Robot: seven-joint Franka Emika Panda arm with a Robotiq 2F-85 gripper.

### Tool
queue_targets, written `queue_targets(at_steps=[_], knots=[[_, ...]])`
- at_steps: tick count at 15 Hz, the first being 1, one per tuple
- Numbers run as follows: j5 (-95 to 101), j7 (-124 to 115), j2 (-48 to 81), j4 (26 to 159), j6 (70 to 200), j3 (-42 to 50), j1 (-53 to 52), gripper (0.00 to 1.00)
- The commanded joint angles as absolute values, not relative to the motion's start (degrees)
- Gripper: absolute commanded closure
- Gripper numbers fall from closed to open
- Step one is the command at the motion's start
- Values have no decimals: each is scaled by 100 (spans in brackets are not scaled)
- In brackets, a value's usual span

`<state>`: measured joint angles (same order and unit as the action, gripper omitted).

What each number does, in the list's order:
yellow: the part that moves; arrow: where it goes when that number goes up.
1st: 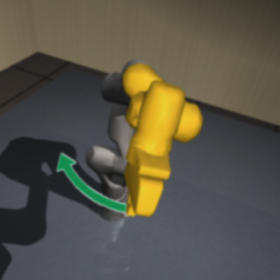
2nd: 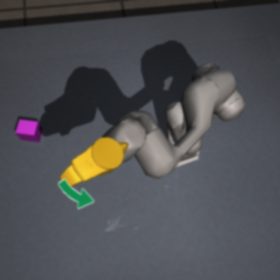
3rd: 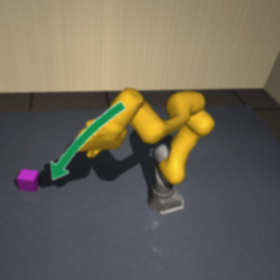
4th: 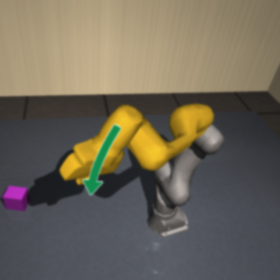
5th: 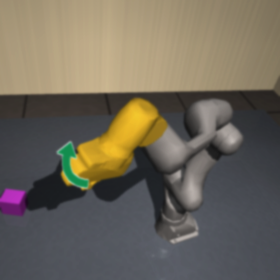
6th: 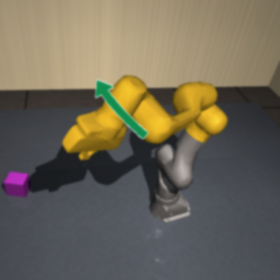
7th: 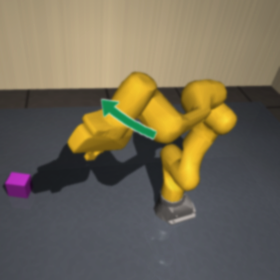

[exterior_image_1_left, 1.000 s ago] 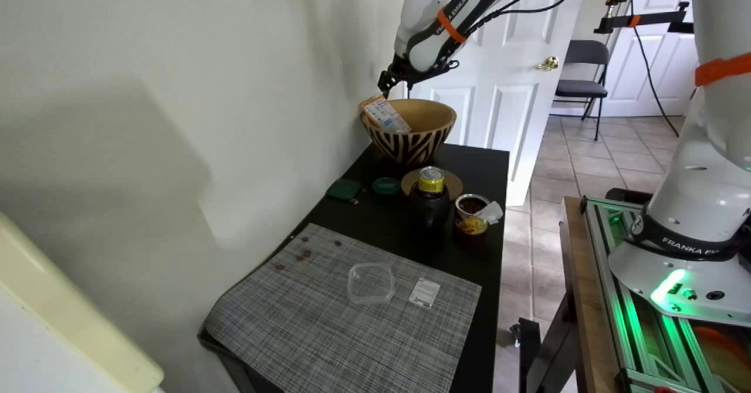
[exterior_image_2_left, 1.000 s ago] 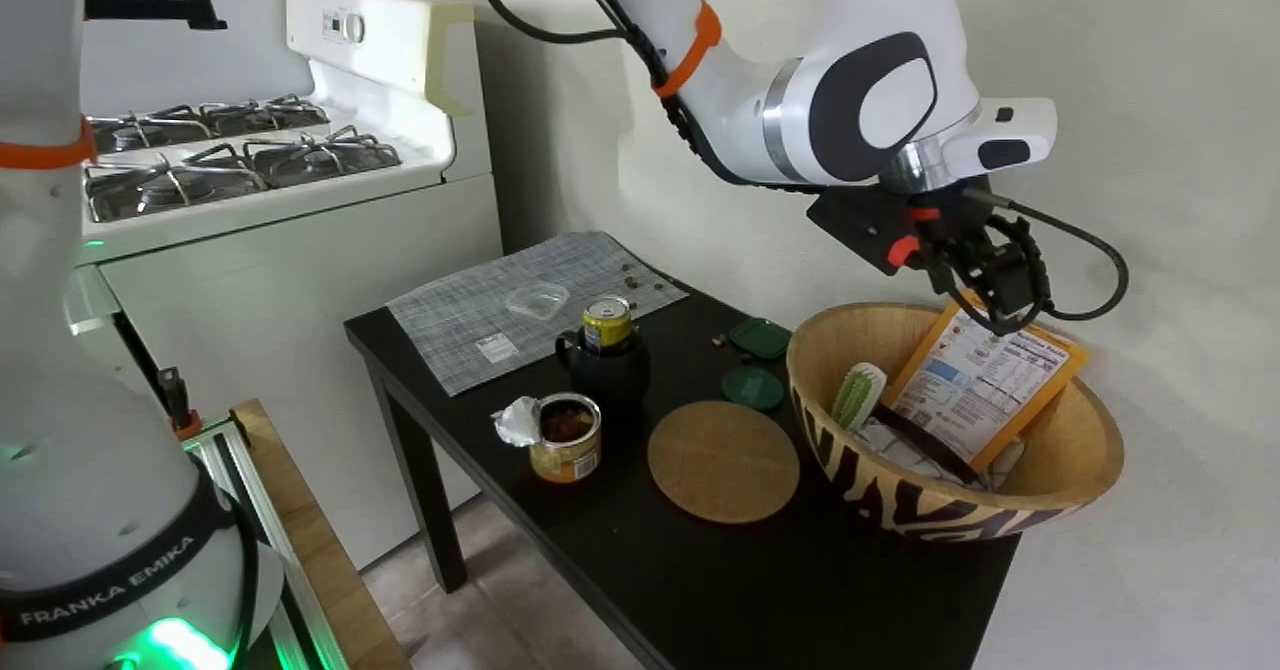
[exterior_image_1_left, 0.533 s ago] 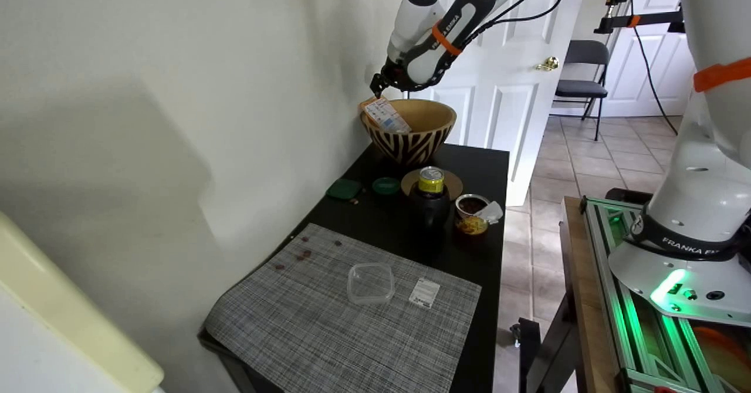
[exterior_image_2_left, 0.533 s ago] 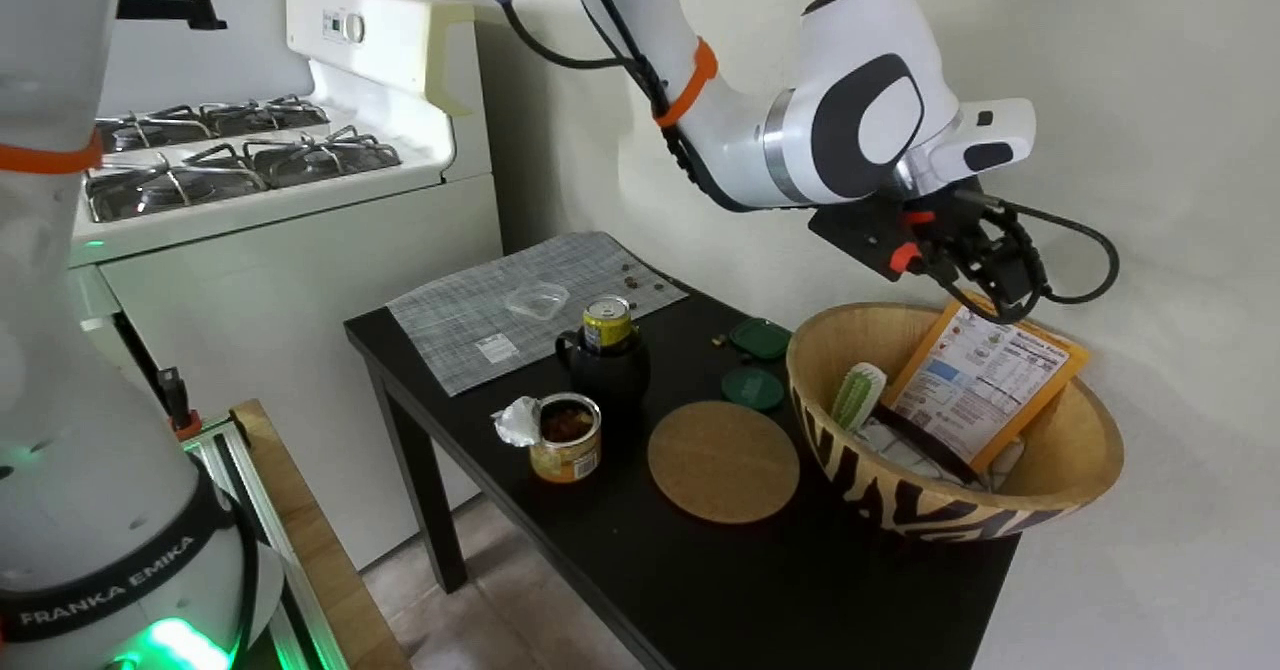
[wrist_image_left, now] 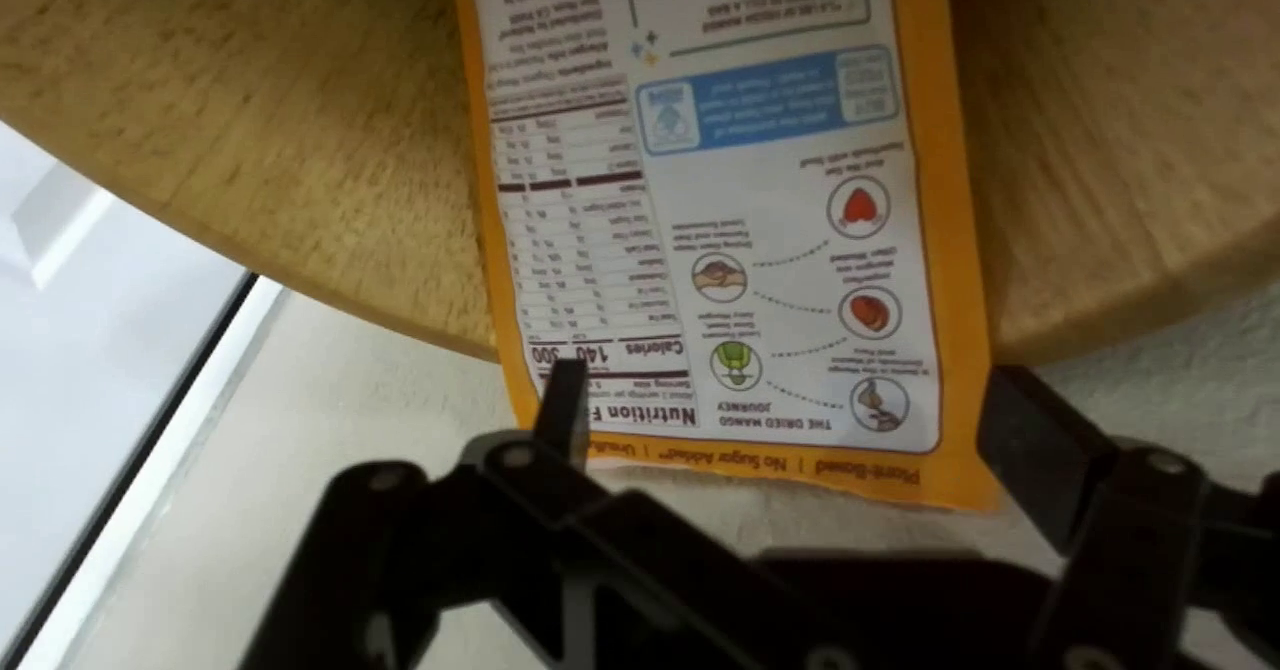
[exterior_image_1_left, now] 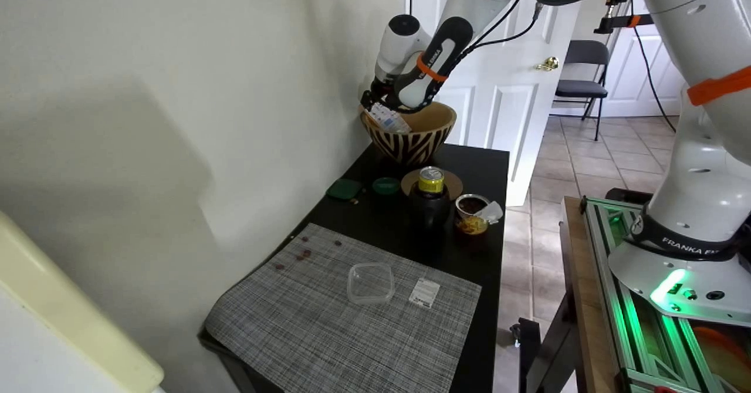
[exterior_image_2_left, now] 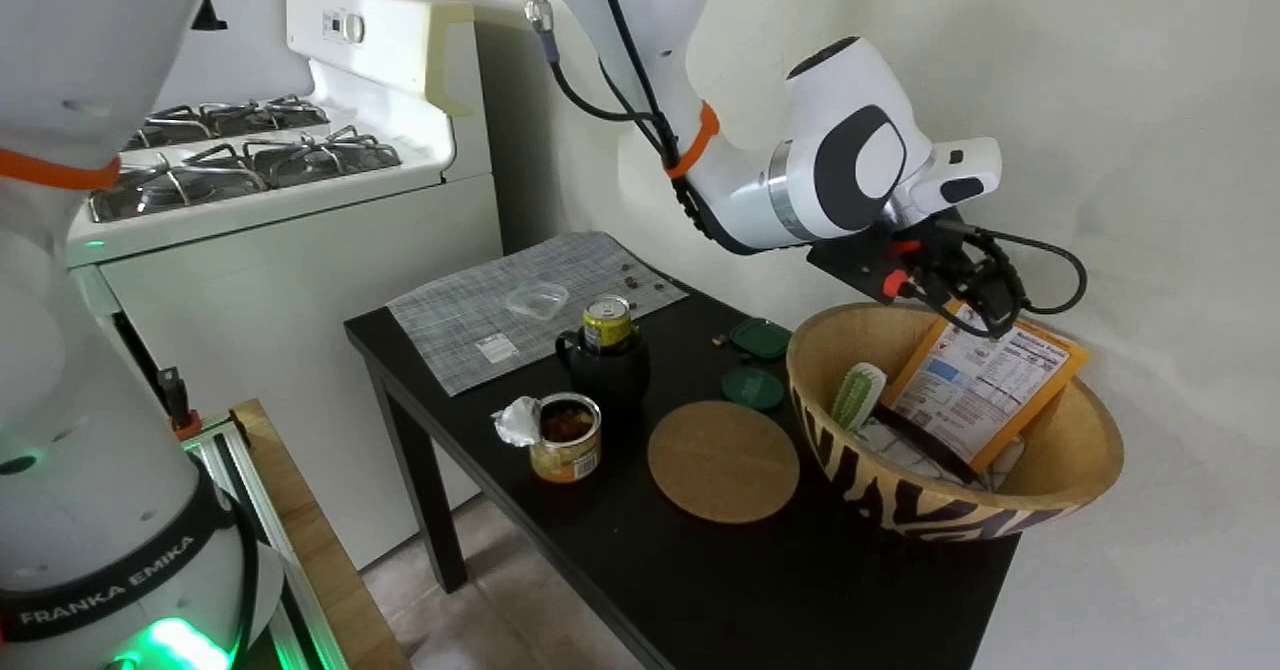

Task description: Remove the orange packet from the wooden bowl and put it on the table

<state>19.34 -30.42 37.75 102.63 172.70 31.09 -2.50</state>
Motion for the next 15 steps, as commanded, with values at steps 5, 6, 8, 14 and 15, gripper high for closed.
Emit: queue_targets(at_steps=[5, 6, 8, 14, 15], knots=[[1922, -3292, 4456, 9758, 17589, 3461, -474, 0], [1912, -3303, 4499, 9722, 17637, 3482, -483, 0], [1898, -3314, 4537, 9683, 17702, 3480, -491, 0], [1904, -3327, 4605, 9630, 17751, 3578, -582, 0], [1896, -3351, 4637, 9618, 17727, 3629, -609, 6]])
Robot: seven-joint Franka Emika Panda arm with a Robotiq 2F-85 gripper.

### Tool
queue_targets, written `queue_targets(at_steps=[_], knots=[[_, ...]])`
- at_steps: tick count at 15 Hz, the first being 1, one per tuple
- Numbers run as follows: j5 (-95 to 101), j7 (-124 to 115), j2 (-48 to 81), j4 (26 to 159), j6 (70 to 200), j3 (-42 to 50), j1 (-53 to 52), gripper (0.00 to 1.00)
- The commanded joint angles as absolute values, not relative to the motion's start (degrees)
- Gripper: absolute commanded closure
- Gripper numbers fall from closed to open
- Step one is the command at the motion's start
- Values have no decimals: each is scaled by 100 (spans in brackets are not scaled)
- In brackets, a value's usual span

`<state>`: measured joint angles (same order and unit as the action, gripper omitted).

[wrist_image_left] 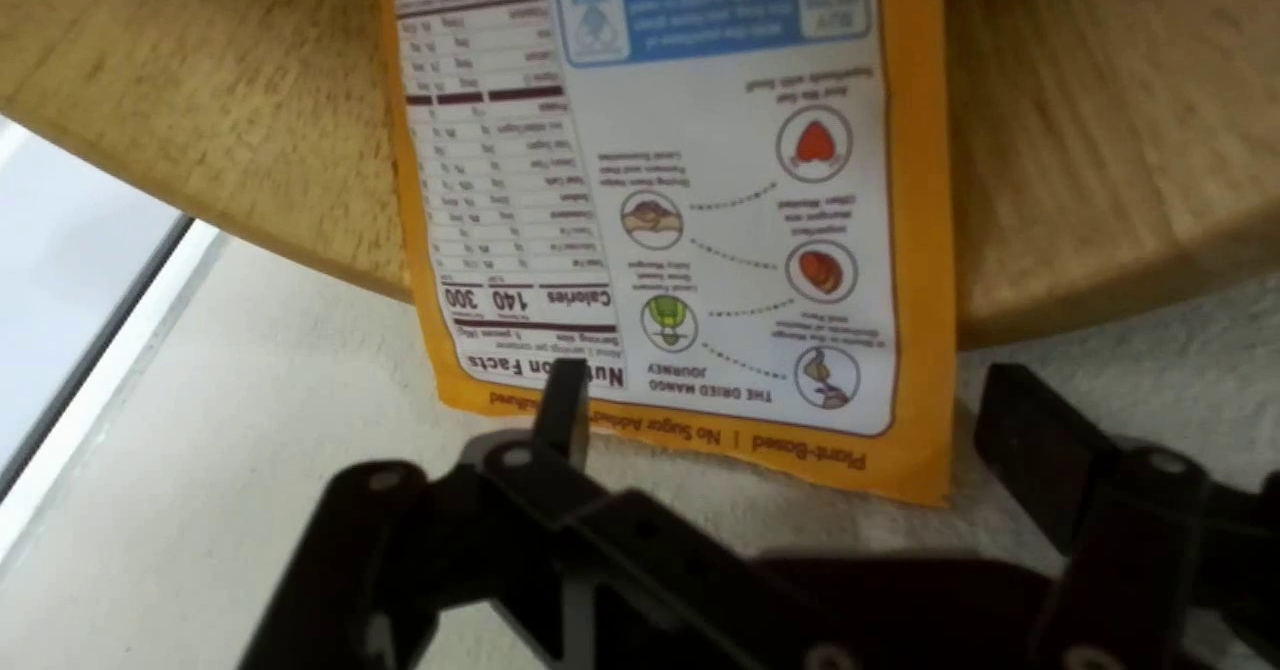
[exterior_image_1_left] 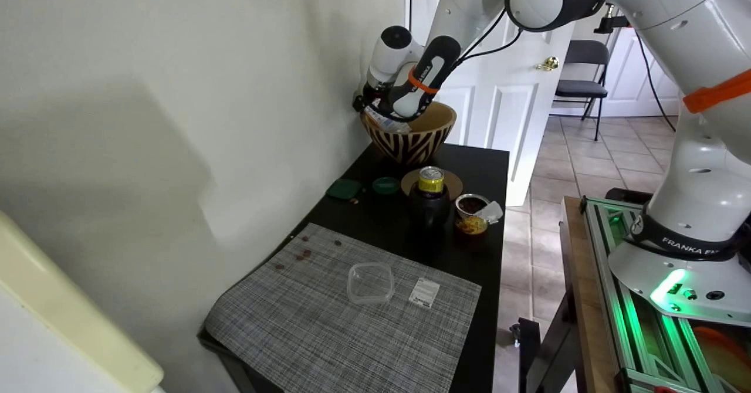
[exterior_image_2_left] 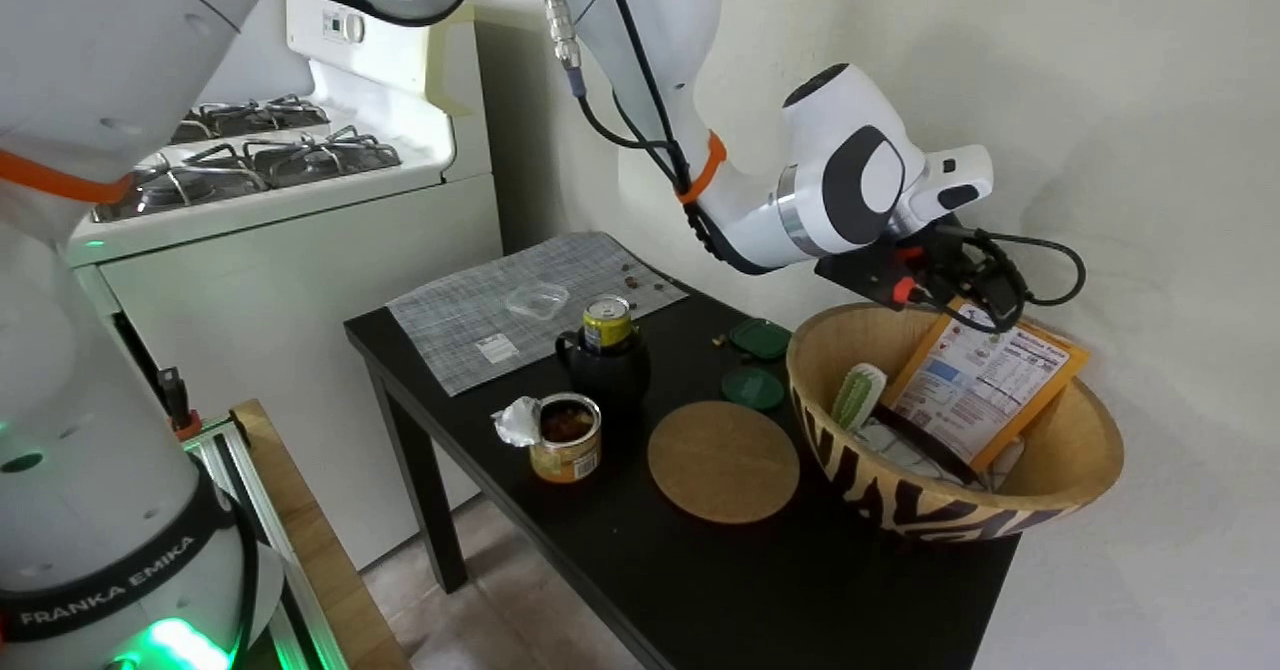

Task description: Remove the orange packet from the wooden bowl and put it on the table

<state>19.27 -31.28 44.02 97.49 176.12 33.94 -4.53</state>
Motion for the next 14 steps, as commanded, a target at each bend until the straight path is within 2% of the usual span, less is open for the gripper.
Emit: queue_targets(at_steps=[1, 2, 3, 11, 12, 14], knots=[[1888, -3374, 4672, 9605, 17693, 3690, -639, 25], [1879, -3396, 4685, 9612, 17685, 3722, -658, 31], [1870, -3427, 4700, 9622, 17683, 3771, -690, 31], [1919, -3728, 4479, 10044, 17672, 4317, -1251, 93], [1917, -3751, 4466, 10087, 17647, 4355, -1310, 99], [1930, -3764, 4414, 10202, 17603, 4416, -1416, 100]])
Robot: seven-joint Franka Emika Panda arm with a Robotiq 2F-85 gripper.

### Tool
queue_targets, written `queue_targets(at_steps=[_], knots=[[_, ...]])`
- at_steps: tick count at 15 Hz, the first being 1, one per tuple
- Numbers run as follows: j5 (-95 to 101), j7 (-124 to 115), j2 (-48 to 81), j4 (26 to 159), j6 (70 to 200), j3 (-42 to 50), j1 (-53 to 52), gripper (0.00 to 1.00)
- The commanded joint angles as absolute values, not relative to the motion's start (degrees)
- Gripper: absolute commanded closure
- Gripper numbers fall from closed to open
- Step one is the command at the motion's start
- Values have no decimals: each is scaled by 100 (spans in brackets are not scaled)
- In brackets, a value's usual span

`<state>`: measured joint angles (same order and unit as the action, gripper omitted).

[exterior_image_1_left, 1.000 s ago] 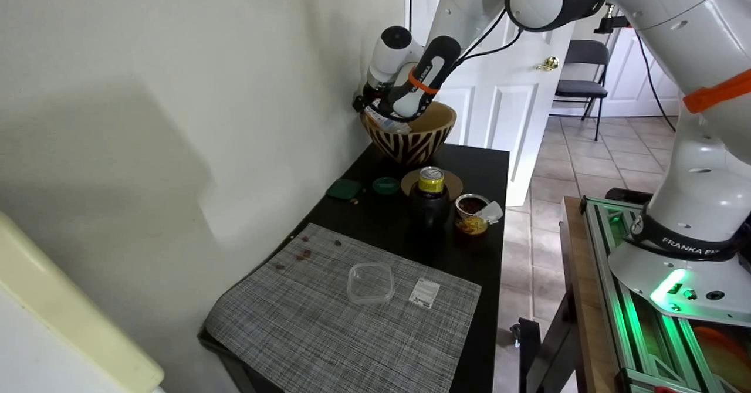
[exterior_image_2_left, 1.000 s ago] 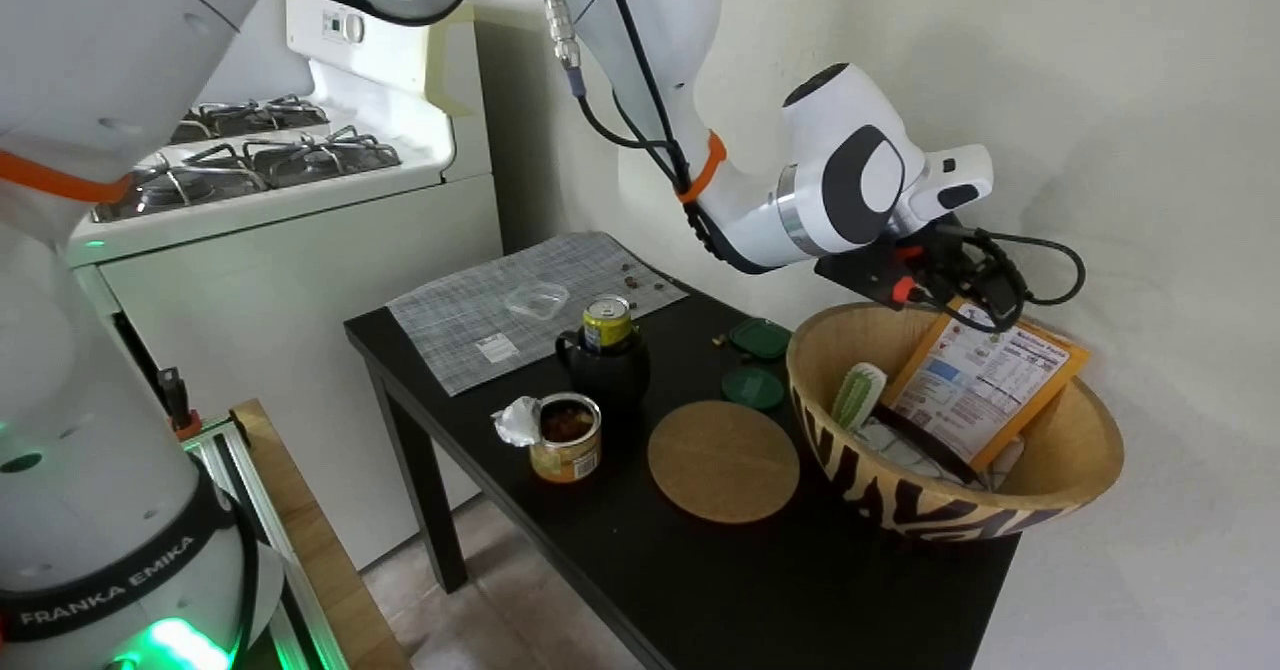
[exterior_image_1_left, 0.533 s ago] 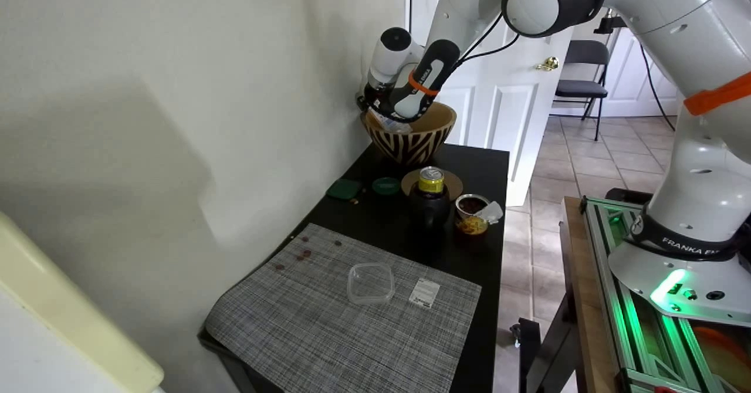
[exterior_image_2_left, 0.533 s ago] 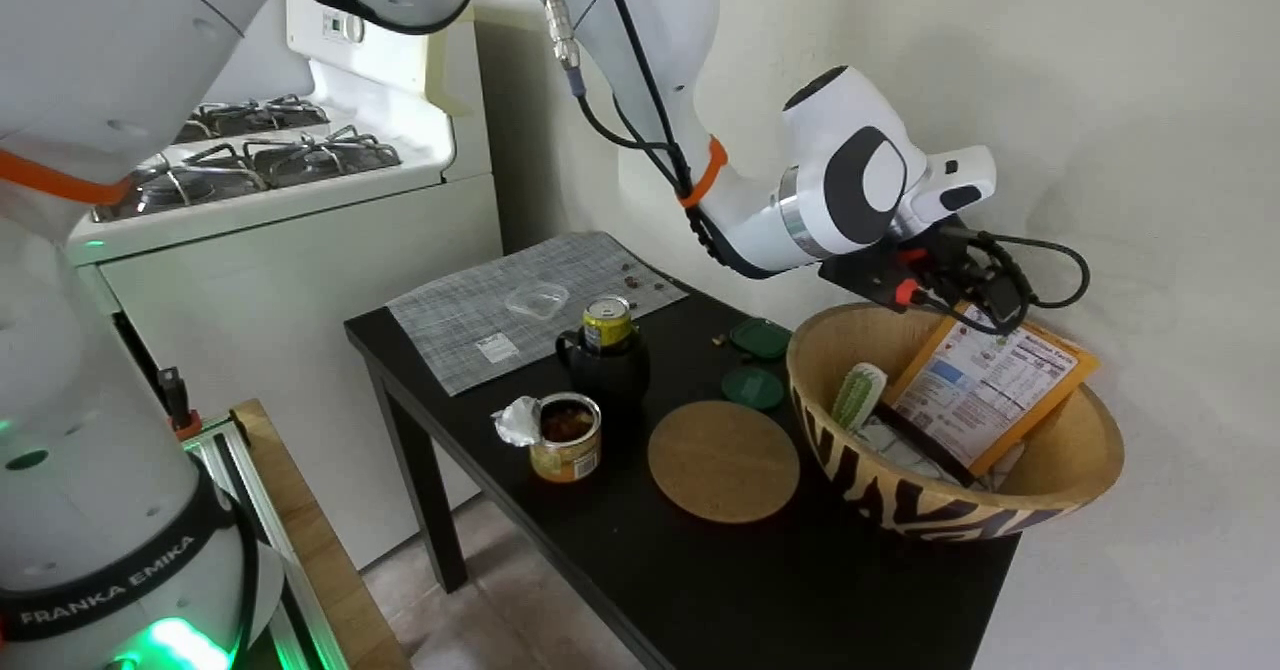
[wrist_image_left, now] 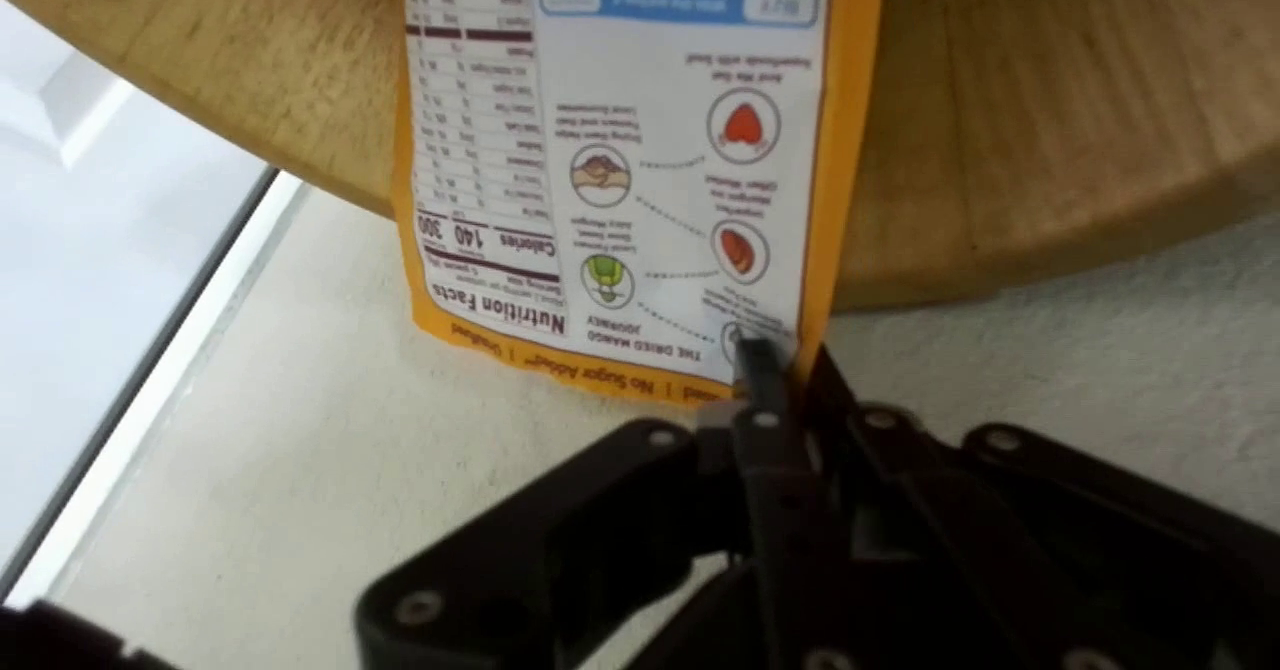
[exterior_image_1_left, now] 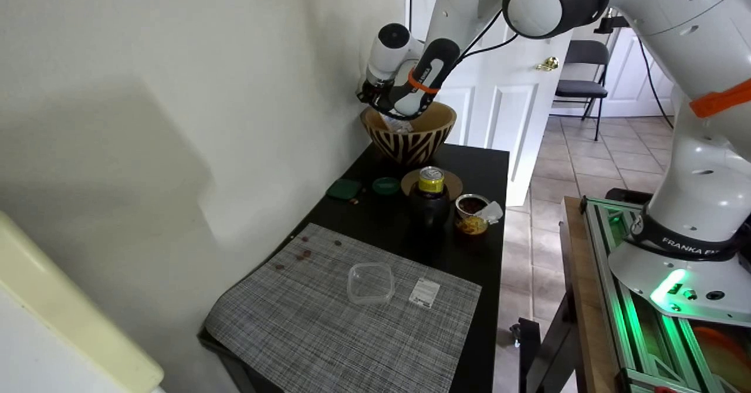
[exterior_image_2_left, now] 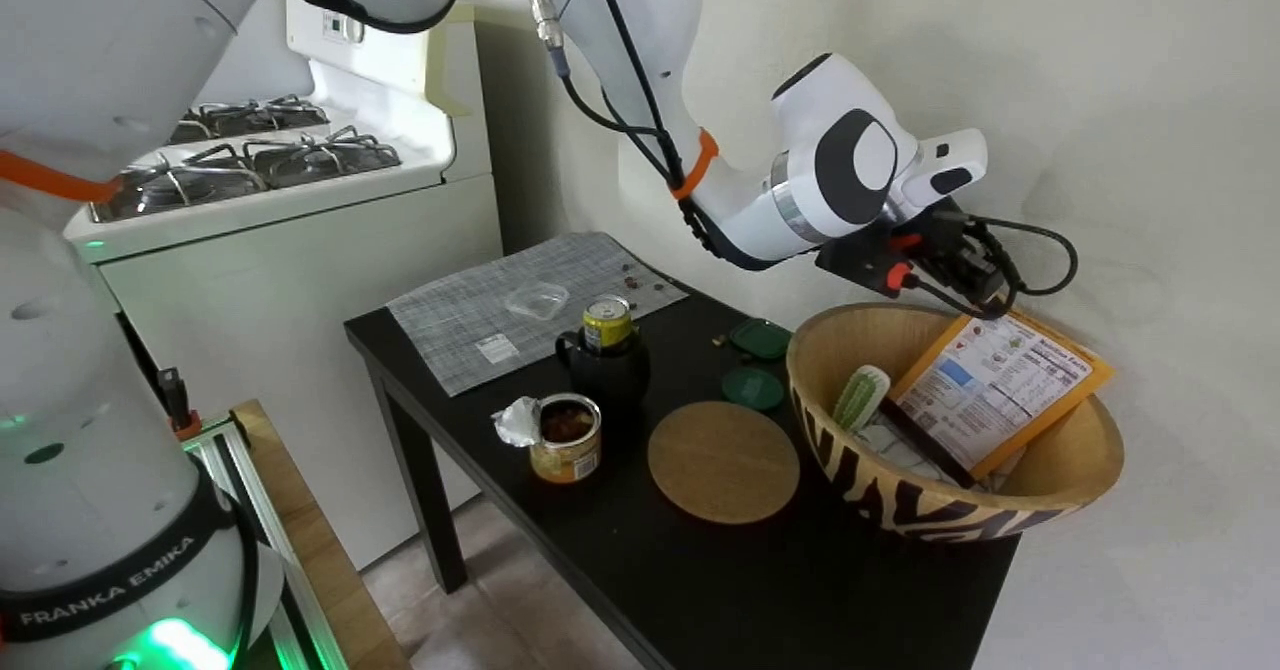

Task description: Remove the orange packet from the wooden bowl and put it on the table

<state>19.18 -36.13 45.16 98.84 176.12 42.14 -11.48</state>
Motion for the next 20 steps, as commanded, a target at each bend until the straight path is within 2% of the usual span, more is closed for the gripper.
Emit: queue_targets(at_steps=[1, 4, 7, 15, 20], knots=[[1940, -3761, 4391, 10265, 17575, 4444, -1470, 100], [2016, -3720, 4091, 10708, 17609, 4612, -1743, 99], [2080, -3859, 3686, 11368, 17770, 5355, -2349, 99], [1938, -4099, 3743, 12340, 19019, 8897, -5264, 99], [29, -2305, 3803, 12774, 19376, 9845, -7311, 99]])
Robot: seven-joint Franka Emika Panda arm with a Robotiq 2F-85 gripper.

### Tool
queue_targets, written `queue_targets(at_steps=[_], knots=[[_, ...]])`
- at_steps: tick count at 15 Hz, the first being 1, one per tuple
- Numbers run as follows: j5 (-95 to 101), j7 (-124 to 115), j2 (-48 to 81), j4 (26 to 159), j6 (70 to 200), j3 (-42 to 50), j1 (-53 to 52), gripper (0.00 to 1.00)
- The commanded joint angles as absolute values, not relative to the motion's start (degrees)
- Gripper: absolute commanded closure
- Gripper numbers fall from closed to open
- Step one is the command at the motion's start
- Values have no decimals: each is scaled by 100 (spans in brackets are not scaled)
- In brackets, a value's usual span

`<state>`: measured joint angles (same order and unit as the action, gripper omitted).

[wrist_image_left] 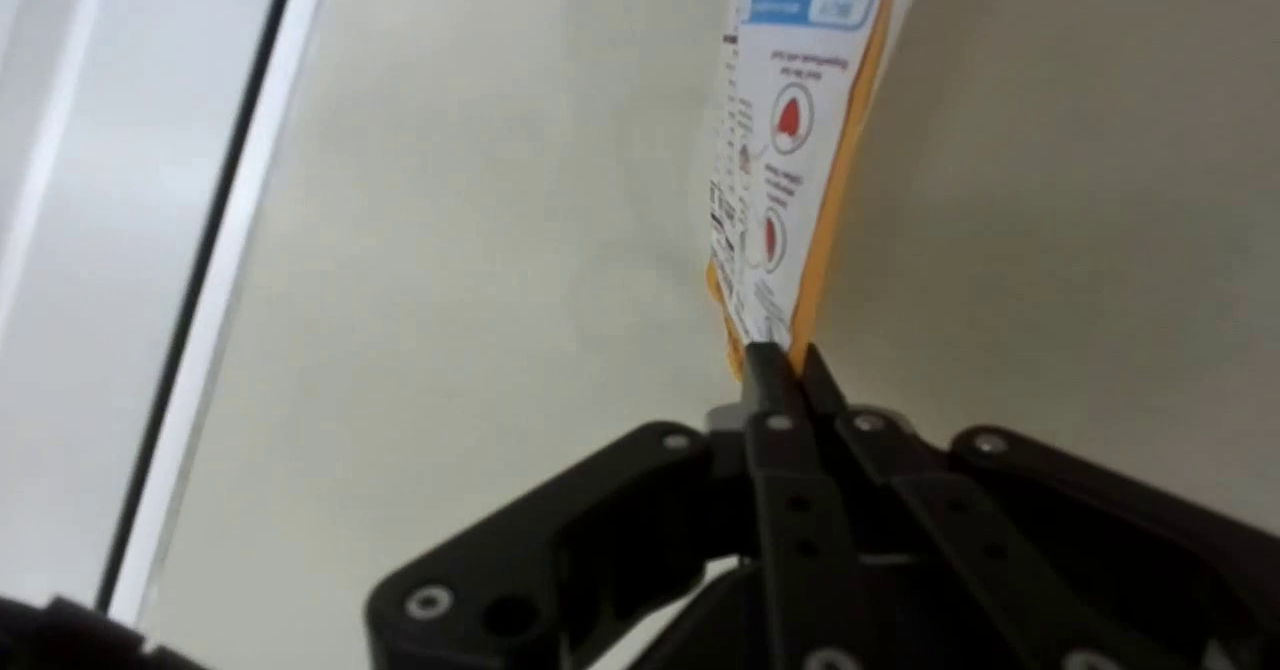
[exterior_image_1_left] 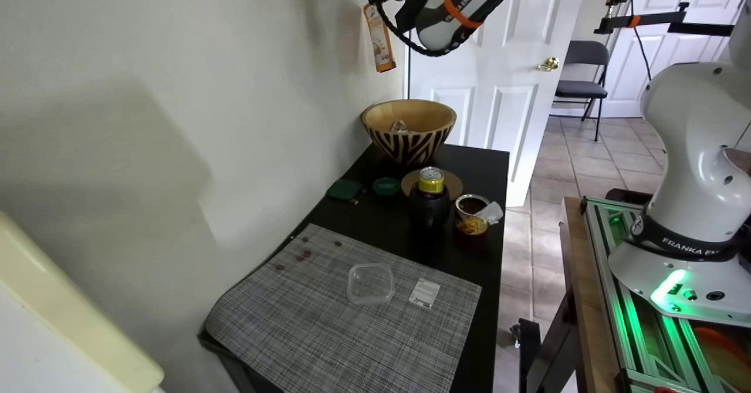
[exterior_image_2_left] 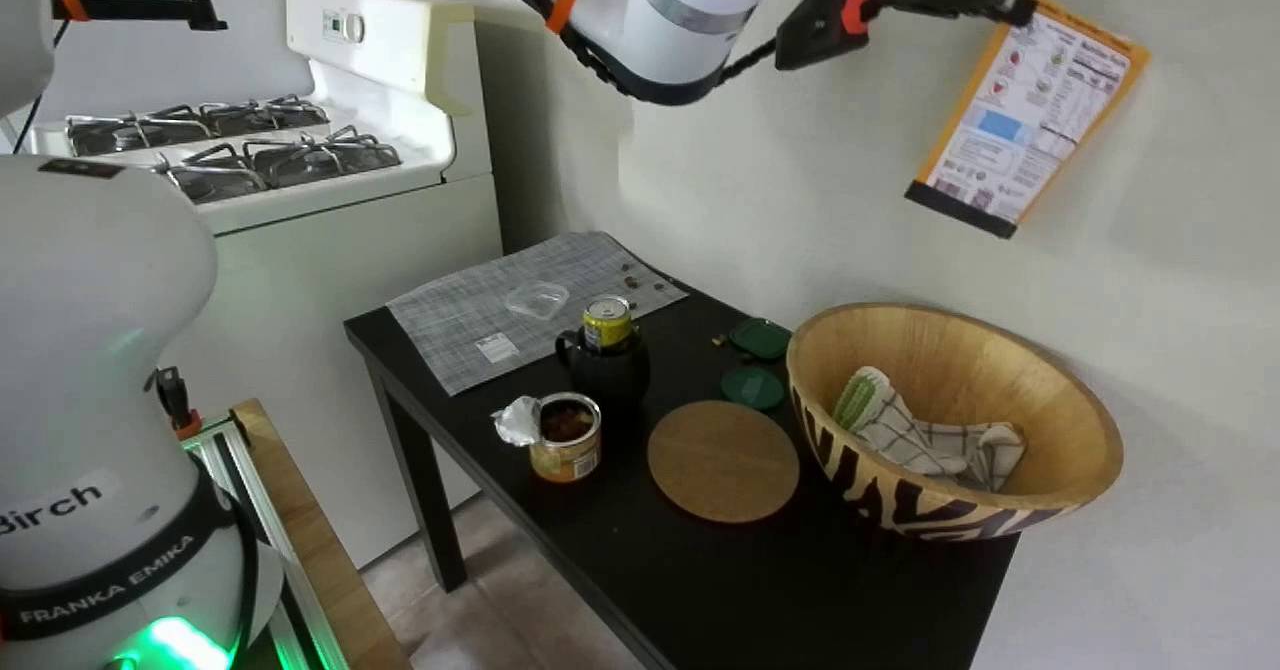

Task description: Remove the orange packet from the wooden bowl and put it on the table

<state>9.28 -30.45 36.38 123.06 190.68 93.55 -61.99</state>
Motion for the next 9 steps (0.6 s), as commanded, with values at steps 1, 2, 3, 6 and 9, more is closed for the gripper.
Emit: queue_targets(at_steps=[1, 2, 3, 6, 9], knots=[[-238, -2082, 3836, 12966, 19579, 10018, -7731, 99], [-517, -1903, 3844, 13188, 19852, 10196, -8165, 99], [-592, -1703, 3640, 12628, 19430, 9666, -7437, 97], [-868, -1553, 3732, 12985, 19664, 9981, -8137, 97], [-1132, -1658, 4290, 13196, 19746, 9821, -8049, 99]])
